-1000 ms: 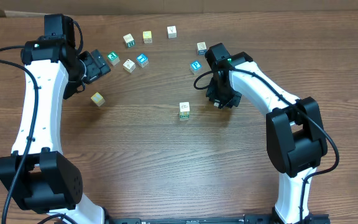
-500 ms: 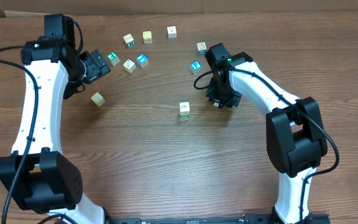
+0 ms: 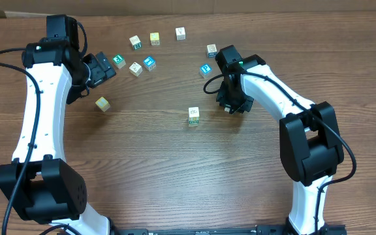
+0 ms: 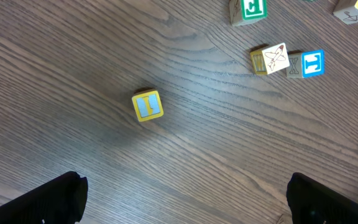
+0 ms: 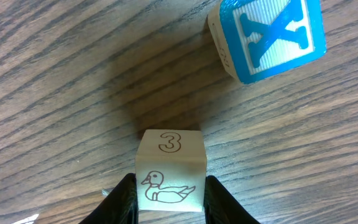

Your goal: Form a tower

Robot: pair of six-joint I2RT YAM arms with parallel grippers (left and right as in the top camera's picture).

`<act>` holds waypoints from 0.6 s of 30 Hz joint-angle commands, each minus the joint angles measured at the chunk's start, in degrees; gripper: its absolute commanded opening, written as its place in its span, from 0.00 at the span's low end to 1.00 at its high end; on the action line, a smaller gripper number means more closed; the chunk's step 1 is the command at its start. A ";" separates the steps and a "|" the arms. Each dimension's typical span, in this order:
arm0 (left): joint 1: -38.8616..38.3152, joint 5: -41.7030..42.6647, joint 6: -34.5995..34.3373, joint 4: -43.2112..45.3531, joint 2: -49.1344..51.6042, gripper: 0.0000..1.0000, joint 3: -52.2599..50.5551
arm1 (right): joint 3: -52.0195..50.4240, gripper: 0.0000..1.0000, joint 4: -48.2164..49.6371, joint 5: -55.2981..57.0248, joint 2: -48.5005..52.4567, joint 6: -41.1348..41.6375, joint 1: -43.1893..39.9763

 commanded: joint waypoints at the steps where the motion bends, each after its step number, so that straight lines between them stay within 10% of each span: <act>1: -0.37 -0.37 1.11 -0.13 0.68 0.99 0.02 | -0.42 0.29 0.31 -0.02 -0.26 0.02 0.17; 18: -0.37 -0.37 1.11 -0.13 0.68 1.00 0.02 | -0.42 0.29 0.31 -0.02 -0.26 0.02 0.17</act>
